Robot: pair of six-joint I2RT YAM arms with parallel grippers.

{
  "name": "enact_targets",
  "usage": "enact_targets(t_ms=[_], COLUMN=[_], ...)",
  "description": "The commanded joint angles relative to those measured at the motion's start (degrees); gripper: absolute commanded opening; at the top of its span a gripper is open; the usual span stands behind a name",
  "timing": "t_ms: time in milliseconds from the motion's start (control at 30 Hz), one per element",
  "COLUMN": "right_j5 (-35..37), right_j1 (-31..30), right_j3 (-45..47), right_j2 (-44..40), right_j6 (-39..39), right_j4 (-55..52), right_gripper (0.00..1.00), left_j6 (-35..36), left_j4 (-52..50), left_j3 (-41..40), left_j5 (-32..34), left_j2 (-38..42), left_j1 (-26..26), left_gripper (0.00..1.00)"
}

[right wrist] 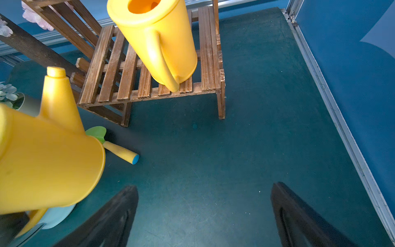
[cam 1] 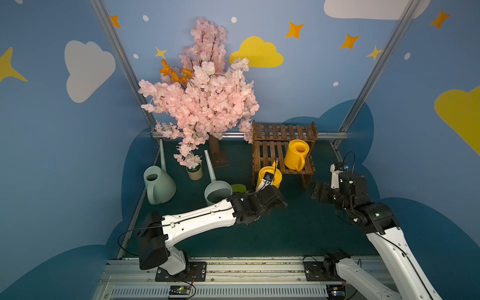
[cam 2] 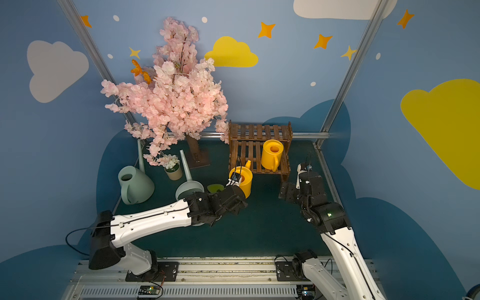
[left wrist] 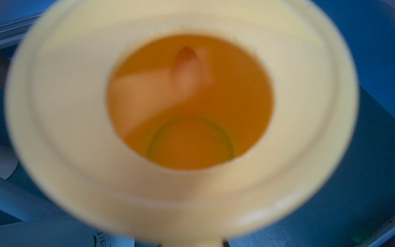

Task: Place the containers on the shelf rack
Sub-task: 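Place the container on the shelf.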

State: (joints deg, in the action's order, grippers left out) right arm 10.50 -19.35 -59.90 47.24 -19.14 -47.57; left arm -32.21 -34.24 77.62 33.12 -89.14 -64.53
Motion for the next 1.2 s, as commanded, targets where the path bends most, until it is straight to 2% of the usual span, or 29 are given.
enact_targets(t_ms=[0,467,1167], right_j5=[-1.10,-1.44,-1.45], right_j1=[-0.63,-2.04,-2.52], right_j3=[0.16,0.44,0.45], right_j2=[-0.31,0.11,0.88], right_j6=[-0.43,-0.74,0.24], right_j4=[0.65,1.69,1.78], right_gripper=[0.98,0.98,0.98], left_j6=[-0.27,0.37,-1.54], left_j4=[-0.58,-1.18,-1.61], left_j3=[3.59,12.92,21.61], left_j5=[2.20,-0.43,-0.25], left_j2=[-1.53,-10.15,-18.64], left_j1=[1.44,7.31,9.45], left_gripper=[0.02,0.02,0.02])
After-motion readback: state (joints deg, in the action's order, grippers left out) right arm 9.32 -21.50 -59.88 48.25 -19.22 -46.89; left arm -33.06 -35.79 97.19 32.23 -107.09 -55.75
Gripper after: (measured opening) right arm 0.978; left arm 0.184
